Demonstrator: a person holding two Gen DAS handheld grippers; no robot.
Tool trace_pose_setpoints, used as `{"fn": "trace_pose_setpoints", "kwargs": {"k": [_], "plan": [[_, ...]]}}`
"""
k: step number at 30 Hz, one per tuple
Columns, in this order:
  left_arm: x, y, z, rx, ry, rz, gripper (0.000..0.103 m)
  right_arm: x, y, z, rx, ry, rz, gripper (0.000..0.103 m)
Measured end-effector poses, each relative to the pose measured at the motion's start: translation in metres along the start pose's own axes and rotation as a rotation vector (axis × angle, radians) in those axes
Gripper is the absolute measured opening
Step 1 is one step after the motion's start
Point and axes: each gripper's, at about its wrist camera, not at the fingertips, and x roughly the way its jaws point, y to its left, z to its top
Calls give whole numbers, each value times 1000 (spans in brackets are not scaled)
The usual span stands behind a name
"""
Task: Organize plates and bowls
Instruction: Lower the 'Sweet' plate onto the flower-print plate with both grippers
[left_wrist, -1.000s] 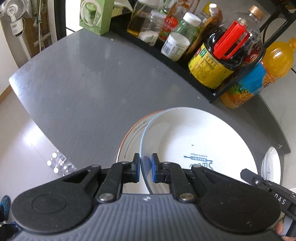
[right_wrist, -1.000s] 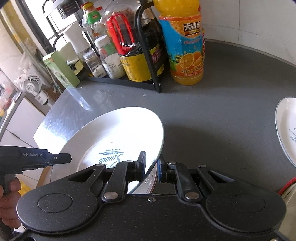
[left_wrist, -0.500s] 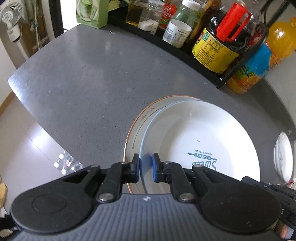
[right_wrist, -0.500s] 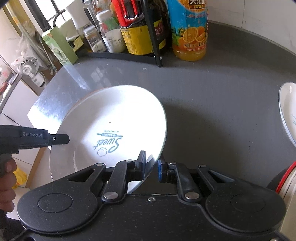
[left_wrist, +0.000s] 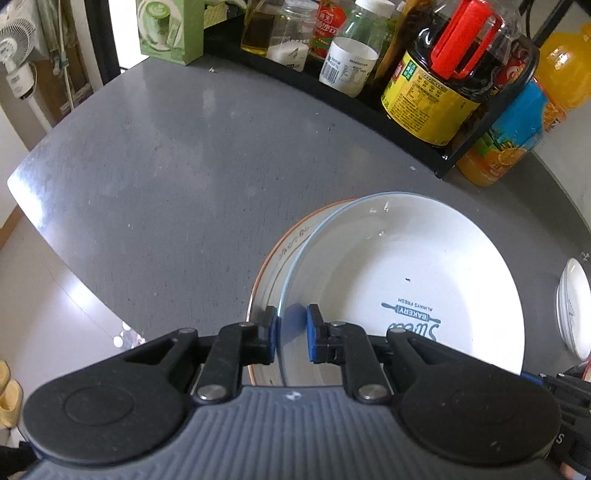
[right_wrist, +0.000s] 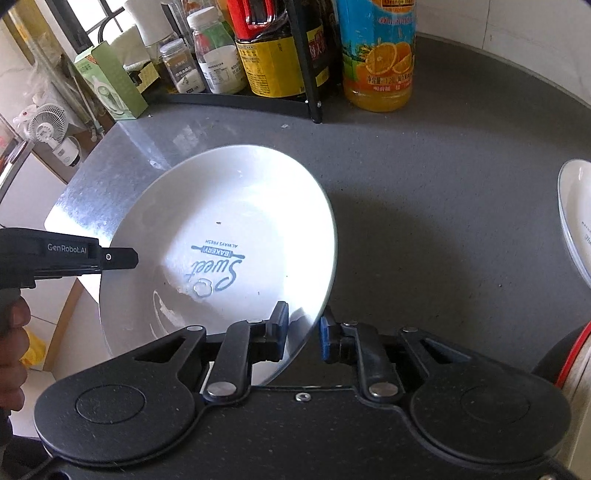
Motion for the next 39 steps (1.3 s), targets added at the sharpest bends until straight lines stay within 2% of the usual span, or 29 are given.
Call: {"fn": "trace_pose_setpoints", "kwargs": {"k": [5, 13, 17, 20, 21, 24, 25, 39], "plan": [[0, 2, 2, -1, 0, -9, 15, 7, -2, 2, 30, 5, 7, 19], [-3, -1, 3, 23, 18, 6, 14, 15, 4, 1, 21, 11, -3, 27], [-4, 2, 3, 15, 26, -2, 13, 17, 4, 3, 45, 19, 1, 28], [-4, 5, 2, 7, 29, -12, 12, 9, 3, 5, 56, -9, -1, 28], [-4, 5, 1, 8, 27, -14, 12, 6, 2, 5, 63, -24, -2, 26], [-4, 4, 0, 10, 24, -16, 12, 0, -5, 5, 85, -48, -18, 12], [-3, 4, 0, 10, 28, -17, 12, -2, -8, 4, 101, -52, -6, 11], [3, 7, 5, -15, 96, -50, 15, -12, -6, 4, 91, -94, -30, 9]]}}
